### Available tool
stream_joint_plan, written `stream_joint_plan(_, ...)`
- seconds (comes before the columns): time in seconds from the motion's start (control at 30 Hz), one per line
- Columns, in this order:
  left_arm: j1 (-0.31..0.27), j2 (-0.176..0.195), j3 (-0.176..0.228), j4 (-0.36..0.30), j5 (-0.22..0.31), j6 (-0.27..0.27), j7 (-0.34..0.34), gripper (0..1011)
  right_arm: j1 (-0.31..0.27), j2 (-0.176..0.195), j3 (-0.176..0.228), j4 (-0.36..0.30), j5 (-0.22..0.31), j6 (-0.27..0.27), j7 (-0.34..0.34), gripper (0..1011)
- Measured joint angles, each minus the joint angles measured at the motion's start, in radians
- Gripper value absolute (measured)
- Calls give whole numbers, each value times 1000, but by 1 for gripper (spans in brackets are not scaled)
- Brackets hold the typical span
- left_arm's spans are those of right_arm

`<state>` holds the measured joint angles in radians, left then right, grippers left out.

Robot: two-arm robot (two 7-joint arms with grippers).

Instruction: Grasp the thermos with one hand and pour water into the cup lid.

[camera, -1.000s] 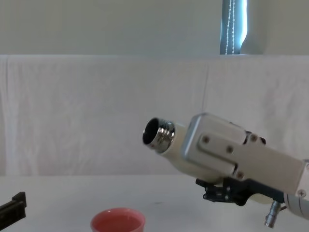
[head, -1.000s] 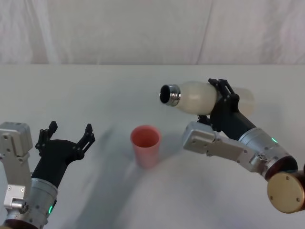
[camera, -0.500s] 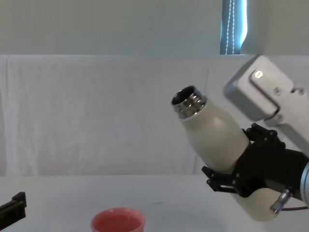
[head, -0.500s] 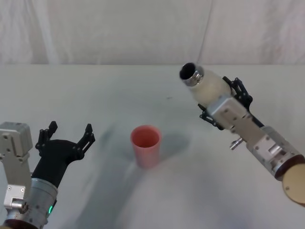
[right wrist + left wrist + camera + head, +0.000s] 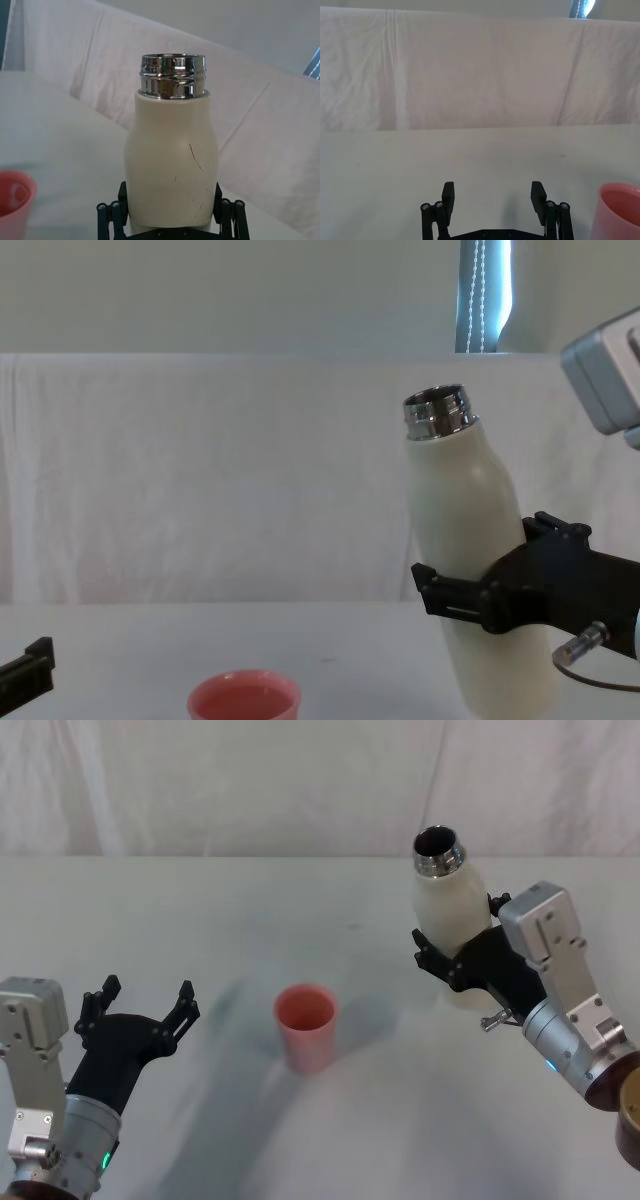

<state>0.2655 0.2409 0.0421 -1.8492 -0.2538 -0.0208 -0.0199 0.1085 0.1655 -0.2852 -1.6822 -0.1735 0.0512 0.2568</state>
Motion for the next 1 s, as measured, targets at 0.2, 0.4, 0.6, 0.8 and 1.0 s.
stream_joint_plan(0.2,0,0,0,0,0,0,0,1001,-3,-11,3,17,63,-25,0,956)
stream_joint_plan(0.4,0,0,0,0,0,0,0,1001,-1,-26,0,43,119,-46,-12,956)
stream_joint_plan(0.6,0,0,0,0,0,0,0,1001,5,-37,0,65,157,-50,-15,956)
stream_joint_plan(0.8,0,0,0,0,0,0,0,1001,26,-53,1,101,207,-35,-16,956)
stream_joint_plan(1.0,0,0,0,0,0,0,0,1001,44,-66,3,140,249,-29,-26,956)
